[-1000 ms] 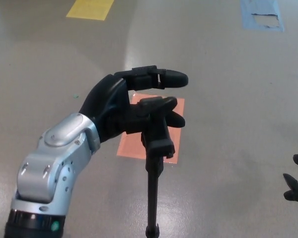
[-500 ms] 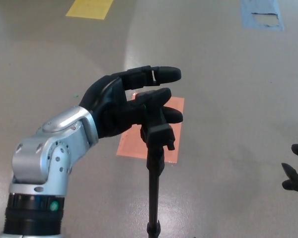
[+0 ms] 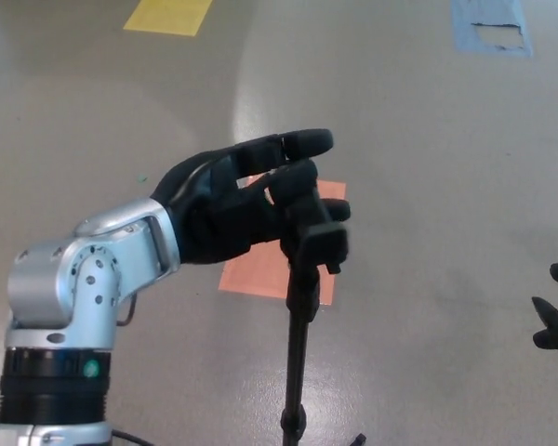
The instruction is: The robot uses its left hand to grab the top of a phone stand kept on the floor and rotates it anti-clockwise
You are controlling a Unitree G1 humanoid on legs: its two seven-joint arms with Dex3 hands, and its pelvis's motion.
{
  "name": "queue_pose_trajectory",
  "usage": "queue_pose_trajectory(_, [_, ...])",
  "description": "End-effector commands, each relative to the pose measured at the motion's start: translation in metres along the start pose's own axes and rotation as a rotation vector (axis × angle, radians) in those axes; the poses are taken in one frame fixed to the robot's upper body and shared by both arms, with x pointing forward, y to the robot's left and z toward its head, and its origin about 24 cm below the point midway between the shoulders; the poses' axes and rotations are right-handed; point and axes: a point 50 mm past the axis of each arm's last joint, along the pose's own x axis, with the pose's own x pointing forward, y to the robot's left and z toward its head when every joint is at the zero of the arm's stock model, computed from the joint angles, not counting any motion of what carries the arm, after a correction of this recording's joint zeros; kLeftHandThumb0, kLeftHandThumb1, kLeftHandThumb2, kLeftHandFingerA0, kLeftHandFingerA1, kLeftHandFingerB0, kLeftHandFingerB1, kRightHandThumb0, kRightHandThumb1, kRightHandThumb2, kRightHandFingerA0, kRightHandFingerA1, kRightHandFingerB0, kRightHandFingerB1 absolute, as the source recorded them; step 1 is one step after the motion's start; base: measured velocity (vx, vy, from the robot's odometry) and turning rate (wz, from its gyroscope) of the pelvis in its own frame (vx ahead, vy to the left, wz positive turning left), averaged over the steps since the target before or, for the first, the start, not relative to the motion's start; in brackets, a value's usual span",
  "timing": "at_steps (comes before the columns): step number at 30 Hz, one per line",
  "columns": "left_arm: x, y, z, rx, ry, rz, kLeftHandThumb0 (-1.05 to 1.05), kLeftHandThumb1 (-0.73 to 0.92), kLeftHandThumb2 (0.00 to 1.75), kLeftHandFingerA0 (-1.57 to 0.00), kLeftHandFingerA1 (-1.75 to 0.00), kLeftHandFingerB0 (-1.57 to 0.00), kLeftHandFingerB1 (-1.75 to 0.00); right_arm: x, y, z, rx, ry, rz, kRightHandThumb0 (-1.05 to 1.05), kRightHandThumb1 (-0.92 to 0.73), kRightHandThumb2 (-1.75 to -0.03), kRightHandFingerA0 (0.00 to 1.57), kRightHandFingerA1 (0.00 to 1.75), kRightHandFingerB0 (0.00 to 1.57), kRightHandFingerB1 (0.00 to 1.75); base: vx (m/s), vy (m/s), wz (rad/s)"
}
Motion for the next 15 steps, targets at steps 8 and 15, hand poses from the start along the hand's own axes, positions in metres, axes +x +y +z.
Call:
queue_pose_trajectory(8, [-0.0123,-0.0049,0.0022,0.177,0.015,-0.277,-0.92,0.59,0.9,0.0,-0.05,0.0,0.0,-0.0012,-0.0117,-0.0028,-0.016,0.035,-0.011,-0.51,-0.85,-0.67,0.67,0.47,0.11,0.21,0.0,0.0,0.0])
queue_pose_trajectory(15, [-0.0147,-0.0023,0.0019,0.227,0.004,-0.305,-0.92,0.61,0.92,0.0,-0.08,0.0,0.0,-0.0009,-0.0122,-0.0013,-0.008,0.036,-0.008,-0.59,-0.72,-0.92,0.63,0.59,0.07,0.31,0.0,0.0,0.0])
